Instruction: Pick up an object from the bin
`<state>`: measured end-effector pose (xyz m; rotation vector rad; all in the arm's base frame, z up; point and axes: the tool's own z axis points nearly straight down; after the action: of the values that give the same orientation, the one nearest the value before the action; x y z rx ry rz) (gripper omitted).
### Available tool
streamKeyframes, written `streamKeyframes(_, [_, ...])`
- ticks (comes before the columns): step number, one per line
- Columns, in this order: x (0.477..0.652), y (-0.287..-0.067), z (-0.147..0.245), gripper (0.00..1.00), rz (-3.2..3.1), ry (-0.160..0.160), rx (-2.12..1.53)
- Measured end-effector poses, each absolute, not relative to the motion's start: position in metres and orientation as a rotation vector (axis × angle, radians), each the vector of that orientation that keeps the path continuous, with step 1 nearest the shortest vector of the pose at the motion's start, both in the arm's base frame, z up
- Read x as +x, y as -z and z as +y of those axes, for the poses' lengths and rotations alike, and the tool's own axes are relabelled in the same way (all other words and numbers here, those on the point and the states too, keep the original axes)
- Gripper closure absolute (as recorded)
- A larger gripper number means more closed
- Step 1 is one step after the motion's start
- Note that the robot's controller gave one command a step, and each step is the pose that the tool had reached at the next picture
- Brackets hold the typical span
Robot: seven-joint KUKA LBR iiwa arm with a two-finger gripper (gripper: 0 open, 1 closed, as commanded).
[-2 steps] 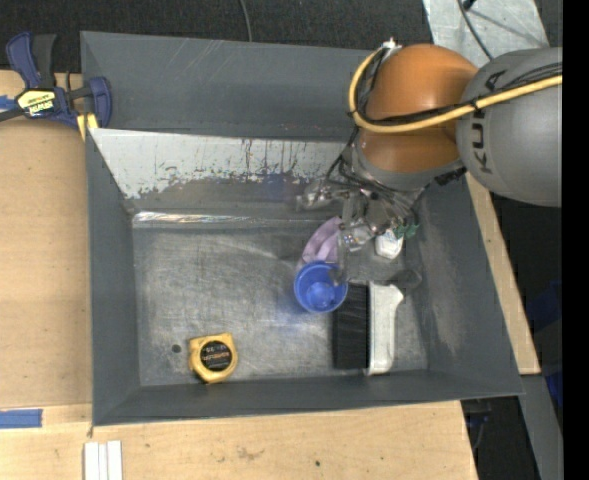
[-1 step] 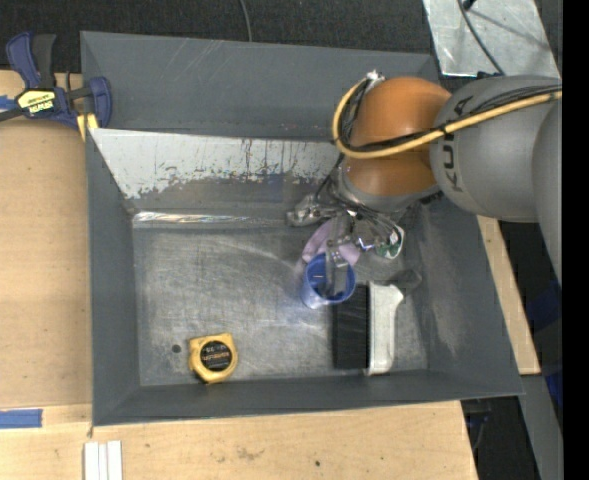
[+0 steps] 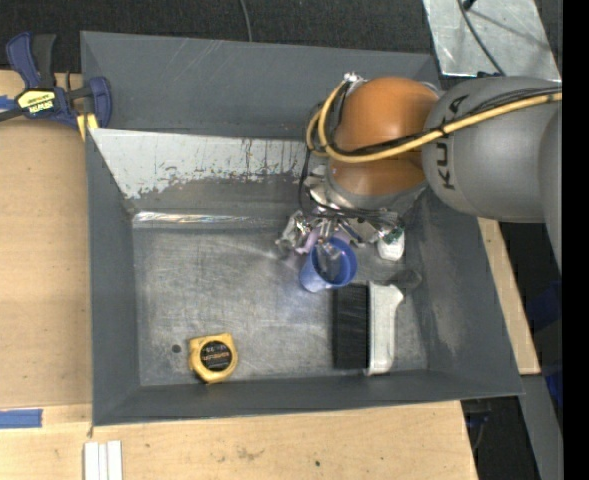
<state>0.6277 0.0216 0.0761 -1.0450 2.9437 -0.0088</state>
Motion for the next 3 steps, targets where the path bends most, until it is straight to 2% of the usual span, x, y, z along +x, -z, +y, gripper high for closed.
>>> streamKeyframes(3, [0.6264,-0.0846,0.0215,1.00,2.956,0.003,-1.044])
